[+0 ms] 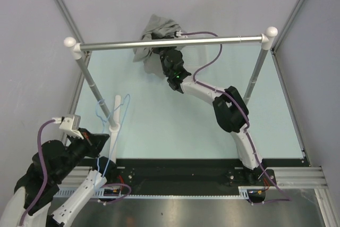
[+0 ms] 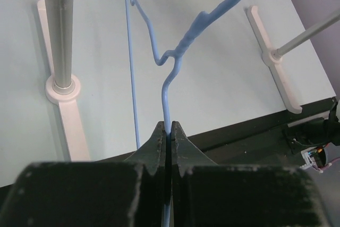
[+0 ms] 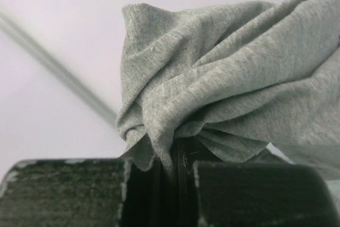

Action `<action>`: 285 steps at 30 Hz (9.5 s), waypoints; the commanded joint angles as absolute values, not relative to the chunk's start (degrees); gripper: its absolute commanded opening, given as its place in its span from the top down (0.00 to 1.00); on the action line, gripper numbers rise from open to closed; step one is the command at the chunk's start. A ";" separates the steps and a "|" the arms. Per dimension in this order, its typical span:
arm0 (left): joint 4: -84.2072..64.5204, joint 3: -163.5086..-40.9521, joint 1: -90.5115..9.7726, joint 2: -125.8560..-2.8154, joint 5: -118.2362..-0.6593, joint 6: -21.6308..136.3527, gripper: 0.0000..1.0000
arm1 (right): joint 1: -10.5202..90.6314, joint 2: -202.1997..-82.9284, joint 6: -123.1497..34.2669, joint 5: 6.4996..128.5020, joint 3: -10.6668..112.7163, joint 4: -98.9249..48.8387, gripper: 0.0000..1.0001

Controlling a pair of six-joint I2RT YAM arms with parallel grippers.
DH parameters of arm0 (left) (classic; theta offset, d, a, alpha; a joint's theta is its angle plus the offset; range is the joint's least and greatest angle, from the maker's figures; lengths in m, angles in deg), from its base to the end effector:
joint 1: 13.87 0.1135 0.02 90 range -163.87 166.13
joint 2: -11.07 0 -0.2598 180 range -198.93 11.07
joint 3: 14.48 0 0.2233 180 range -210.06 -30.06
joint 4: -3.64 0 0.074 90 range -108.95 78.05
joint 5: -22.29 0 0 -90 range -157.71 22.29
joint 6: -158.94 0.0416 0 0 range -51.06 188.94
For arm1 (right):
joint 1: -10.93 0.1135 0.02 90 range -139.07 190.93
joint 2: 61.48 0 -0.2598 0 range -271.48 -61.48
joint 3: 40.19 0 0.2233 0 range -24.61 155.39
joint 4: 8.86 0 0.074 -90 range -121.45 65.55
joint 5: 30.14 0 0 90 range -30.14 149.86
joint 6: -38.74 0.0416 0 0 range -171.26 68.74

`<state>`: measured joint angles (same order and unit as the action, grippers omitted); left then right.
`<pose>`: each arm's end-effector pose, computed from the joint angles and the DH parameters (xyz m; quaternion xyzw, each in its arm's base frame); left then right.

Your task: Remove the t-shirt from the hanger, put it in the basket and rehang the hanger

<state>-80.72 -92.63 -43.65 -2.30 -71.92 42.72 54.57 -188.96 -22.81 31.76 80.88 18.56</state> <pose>-0.0235 0.0170 0.3369 0.0042 0.8168 -0.2440 0.5228 0.3778 0.3332 0.3344 0.1257 0.5710 0.3593 0.7274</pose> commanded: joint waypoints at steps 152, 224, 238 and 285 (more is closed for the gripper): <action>-52.91 -115.67 -47.88 -34.28 -72.11 28.16 1.00 | 77.29 -96.20 -8.28 35.78 25.84 -54.86 0.00; -50.96 -101.52 -76.01 -21.46 -86.97 45.21 0.17 | 75.70 -94.00 -6.08 32.61 22.85 -59.51 0.00; -24.13 -61.23 -76.01 0.69 -65.28 37.30 0.11 | 74.39 -85.74 -2.92 37.17 6.70 -45.65 0.00; -3.07 -20.22 -76.10 18.01 -60.77 20.95 0.11 | 77.73 -105.51 21.34 25.58 -31.29 9.56 0.00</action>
